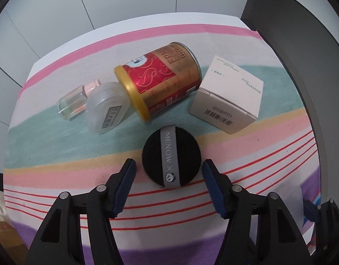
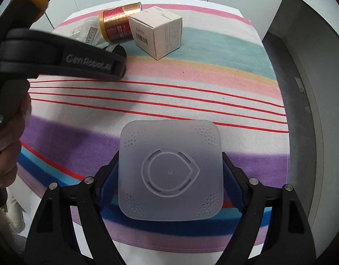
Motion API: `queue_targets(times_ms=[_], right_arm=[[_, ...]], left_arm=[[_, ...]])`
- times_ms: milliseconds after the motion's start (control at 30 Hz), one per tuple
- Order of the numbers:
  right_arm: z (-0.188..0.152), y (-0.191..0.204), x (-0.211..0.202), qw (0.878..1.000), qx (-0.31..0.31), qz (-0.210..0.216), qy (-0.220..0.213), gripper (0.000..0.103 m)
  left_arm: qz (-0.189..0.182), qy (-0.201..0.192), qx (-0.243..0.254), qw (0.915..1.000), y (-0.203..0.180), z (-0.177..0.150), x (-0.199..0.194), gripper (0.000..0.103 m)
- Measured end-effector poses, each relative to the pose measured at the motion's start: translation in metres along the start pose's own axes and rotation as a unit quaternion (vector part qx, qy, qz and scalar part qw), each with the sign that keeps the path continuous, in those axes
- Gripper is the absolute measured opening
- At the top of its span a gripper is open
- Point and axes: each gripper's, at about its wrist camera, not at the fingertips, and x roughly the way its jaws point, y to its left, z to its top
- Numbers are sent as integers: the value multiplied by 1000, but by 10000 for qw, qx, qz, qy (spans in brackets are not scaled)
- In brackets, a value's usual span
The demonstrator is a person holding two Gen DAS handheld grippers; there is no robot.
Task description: Organize objects
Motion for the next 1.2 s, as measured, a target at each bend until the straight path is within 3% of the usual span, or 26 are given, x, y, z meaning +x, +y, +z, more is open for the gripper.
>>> queue_targets(times_ms=[100, 167, 200, 600, 833, 933, 1200], right_arm=[[2, 0, 0, 10000, 13, 0, 35, 84], [2, 0, 0, 10000, 18, 0, 44, 84], [2, 0, 0, 10000, 22, -2, 39, 84], [14, -5, -18, 9995, 301, 55, -55, 83], [35, 3, -69, 9991, 196, -55, -366, 83], [48, 10, -98, 9985, 125, -69, -532, 83], [87, 26, -181, 9949, -25, -84, -1008, 83]], left_arm=[[-50, -20, -3, 10000, -4, 3, 2, 72], [-22, -164, 16, 9999, -6, 4, 1, 61], [3, -246, 30, 9997, -8, 4, 0, 47], [10, -148, -217, 9997, 14, -16, -26, 44], [91, -98, -376, 9992, 39, -33, -69, 44], [400, -234, -320, 9984, 54, -40, -99, 44], [558, -592, -561, 9951, 80, -19, -177, 44]])
